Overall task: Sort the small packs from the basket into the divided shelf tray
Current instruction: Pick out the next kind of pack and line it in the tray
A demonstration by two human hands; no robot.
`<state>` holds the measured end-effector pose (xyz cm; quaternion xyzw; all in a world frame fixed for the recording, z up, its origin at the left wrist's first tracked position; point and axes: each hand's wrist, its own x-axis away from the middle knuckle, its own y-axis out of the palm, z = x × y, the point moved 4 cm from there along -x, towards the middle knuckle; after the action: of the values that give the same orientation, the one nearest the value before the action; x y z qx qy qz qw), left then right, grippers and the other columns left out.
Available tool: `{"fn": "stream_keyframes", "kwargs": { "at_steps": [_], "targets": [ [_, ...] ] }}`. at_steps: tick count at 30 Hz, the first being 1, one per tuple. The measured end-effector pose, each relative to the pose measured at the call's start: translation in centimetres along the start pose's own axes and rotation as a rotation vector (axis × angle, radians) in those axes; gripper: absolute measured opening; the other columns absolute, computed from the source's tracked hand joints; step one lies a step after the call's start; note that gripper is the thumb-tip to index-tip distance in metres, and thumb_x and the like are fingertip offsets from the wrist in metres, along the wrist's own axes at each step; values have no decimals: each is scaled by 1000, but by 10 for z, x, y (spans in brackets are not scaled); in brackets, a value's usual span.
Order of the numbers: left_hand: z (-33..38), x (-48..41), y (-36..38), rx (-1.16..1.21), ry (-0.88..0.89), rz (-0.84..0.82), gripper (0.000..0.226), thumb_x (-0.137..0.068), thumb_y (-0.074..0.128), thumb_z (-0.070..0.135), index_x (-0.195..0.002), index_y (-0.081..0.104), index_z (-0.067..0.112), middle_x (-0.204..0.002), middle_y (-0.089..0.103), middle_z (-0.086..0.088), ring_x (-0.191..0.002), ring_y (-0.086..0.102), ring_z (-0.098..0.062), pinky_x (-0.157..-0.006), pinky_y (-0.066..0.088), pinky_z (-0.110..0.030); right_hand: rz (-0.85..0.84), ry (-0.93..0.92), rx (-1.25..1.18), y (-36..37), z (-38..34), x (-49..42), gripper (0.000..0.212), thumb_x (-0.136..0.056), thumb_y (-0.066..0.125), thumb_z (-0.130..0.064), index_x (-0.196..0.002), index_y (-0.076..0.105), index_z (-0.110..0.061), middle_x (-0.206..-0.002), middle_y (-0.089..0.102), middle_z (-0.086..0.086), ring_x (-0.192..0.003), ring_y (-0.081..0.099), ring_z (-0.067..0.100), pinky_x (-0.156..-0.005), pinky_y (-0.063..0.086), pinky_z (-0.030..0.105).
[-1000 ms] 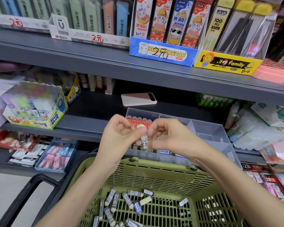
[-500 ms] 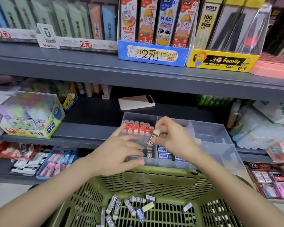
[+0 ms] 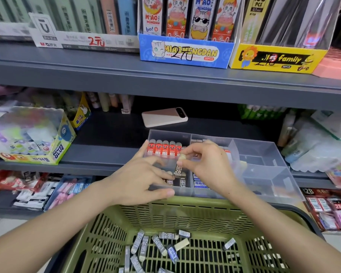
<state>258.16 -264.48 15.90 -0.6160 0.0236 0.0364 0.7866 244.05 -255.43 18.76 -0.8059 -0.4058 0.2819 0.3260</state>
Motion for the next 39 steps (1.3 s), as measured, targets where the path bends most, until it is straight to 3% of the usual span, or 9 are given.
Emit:
{"fn": "stream_keyframes", "kwargs": {
  "at_steps": [3, 7, 9, 12, 19, 30, 35, 39],
  "targets": [
    [-2, 3, 1, -20, -13, 29, 56, -94, 25, 64, -100, 74, 37, -115, 66, 24, -124, 44, -5, -115, -6, -57, -40, -7, 38, 6, 0, 1, 19, -74, 76, -32, -88, 64, -31, -71, 64, -14, -86, 50, 6, -74, 39, 26],
    [-2, 4, 1, -15, -13, 48, 55, -94, 28, 62, -94, 76, 35, -112, 67, 22, -118, 48, -5, -115, -3, -58, -79, -35, 81, 10, -4, 2, 17, -72, 77, -35, -76, 61, -31, -67, 59, -17, -80, 47, 4, -64, 32, 23],
    [-2, 4, 1, -4, -10, 54, 54, -94, 29, 62, -92, 76, 34, -110, 68, 21, -117, 49, -5, -115, -1, -59, -88, -28, 43, 12, -4, 1, 16, -72, 77, -35, -74, 62, -31, -69, 61, -16, -78, 51, 3, -65, 37, 20],
    [-3, 4, 1, -9, -7, 57, 55, -93, 29, 63, -92, 76, 33, -109, 69, 21, -116, 49, -5, -116, -2, -57, -99, -10, -9, 14, -3, 1, 12, -74, 77, -32, -75, 66, -27, -73, 65, -13, -81, 59, 7, -72, 45, 28],
    [-5, 5, 2, -10, 6, 63, 52, -94, 32, 62, -93, 76, 34, -111, 68, 22, -116, 47, -4, -116, -2, -56, -137, -8, 159, 8, -1, -5, 9, -78, 72, -36, -79, 65, -31, -83, 67, -13, -89, 49, 6, -67, 27, 26],
    [-5, 6, 2, -19, 7, 65, 52, -94, 31, 62, -94, 76, 35, -111, 67, 23, -118, 45, -2, -117, -4, -54, -68, -64, 215, 8, -4, 1, 11, -78, 72, -35, -81, 67, -26, -82, 68, -12, -86, 53, 9, -67, 30, 26],
    [-5, 6, 2, 48, -9, 91, 49, -93, 33, 62, -90, 75, 38, -109, 68, 23, -116, 47, -3, -117, -2, -53, -116, -61, 218, 15, -4, 5, 12, -77, 72, -40, -78, 69, -28, -76, 68, -12, -82, 51, 8, -66, 30, 26],
    [-5, 6, 1, 117, -34, 133, 46, -93, 33, 59, -86, 74, 41, -104, 69, 24, -112, 49, -3, -118, -3, -51, -126, -156, 428, 20, -9, 7, 18, -87, 58, -40, -88, 73, -29, -83, 69, -8, -89, 50, 12, -70, 30, 25]
  ]
}}
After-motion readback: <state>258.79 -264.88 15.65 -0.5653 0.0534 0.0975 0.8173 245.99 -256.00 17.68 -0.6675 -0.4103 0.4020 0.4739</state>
